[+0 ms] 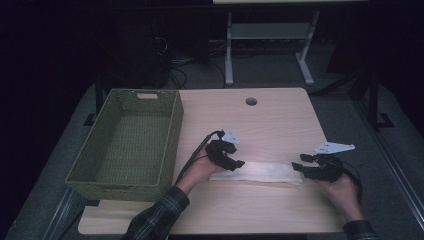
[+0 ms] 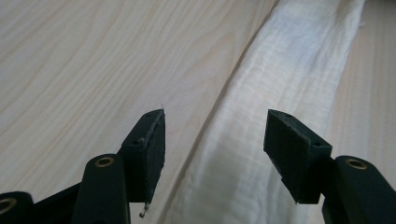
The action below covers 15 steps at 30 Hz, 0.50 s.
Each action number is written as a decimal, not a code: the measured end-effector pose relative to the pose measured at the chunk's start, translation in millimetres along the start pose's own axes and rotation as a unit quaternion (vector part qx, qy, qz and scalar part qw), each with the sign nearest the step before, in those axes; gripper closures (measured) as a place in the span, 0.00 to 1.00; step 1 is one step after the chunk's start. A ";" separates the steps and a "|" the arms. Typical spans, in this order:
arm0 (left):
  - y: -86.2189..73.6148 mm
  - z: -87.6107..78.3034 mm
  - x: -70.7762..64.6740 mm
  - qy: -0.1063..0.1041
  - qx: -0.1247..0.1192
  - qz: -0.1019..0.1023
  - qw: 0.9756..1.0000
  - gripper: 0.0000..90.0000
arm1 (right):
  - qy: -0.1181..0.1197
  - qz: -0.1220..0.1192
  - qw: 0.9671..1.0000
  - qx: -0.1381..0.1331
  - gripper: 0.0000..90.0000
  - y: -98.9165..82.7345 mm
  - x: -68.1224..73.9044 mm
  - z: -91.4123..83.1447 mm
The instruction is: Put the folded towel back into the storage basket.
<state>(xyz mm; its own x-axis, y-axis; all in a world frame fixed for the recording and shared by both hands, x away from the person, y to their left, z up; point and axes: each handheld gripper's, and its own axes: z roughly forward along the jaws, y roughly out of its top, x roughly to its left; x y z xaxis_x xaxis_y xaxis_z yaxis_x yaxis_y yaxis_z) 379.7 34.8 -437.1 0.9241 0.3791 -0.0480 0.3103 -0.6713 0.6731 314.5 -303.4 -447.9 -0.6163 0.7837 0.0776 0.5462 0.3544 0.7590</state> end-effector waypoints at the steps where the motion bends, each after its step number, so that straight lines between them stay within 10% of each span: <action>1: -0.2 7.1 2.6 -0.007 0.009 0.000 1.000 0.43 | 0.000 -0.001 1.000 0.001 0.54 0.2 -0.8 1.6; 15: -4.2 27.0 1.2 -0.023 0.042 0.010 0.999 0.49 | 0.000 0.019 0.999 0.027 0.60 -5.4 -7.0 14.0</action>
<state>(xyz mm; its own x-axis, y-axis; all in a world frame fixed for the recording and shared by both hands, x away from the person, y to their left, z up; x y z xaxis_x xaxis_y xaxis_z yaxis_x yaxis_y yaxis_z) 385.5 20.9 -460.0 0.9392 0.3362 -0.0695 0.3067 -0.7308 0.6098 323.8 -303.6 -461.7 -0.5953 0.7965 0.1061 0.5985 0.3514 0.7200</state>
